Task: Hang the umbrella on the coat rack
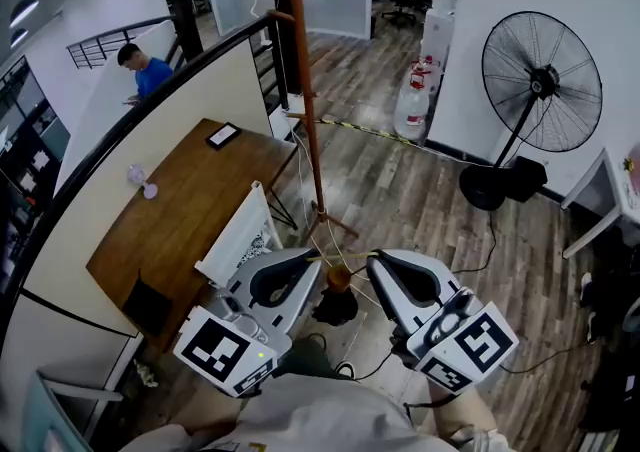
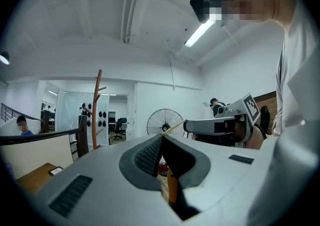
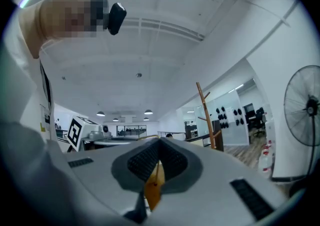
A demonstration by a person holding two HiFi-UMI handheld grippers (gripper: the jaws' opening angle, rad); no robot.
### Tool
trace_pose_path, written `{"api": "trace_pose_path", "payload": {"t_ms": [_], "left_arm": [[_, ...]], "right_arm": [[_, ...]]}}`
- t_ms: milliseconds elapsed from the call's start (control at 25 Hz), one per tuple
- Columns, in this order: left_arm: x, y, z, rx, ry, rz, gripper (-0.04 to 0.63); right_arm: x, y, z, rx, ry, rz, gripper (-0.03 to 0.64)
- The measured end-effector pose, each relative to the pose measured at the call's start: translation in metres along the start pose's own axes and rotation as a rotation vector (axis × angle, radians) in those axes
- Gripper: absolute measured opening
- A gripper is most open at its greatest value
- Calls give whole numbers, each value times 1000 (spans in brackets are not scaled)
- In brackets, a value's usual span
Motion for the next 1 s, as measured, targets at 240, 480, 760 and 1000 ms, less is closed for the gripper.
{"api": "trace_pose_path", "payload": {"t_ms": [240,480,760,1000], "left_arm": [[-8,2,-12,22,20,-8,3],[1,7,-30,19,18,4,3],[29,9,-51,9,5,11,3],[72,14,-87,14,-10,16,3]], "right_arm": [[-13,3,7,-2,1,-25,3],[-33,6,-2,11,-7,-5,3],[-58,5,-31,19,-15,4,3],[-100,9,-74,33,-31,-7,3]]}}
Point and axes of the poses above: the fingertips, and each gripper's own axes: z backward along the fingers, x to its left, y out of its underside, the point moved 8 cm from there along z, backward along the fingers, and after that the axes turned 1 degree about x, right-handed, at the moved point
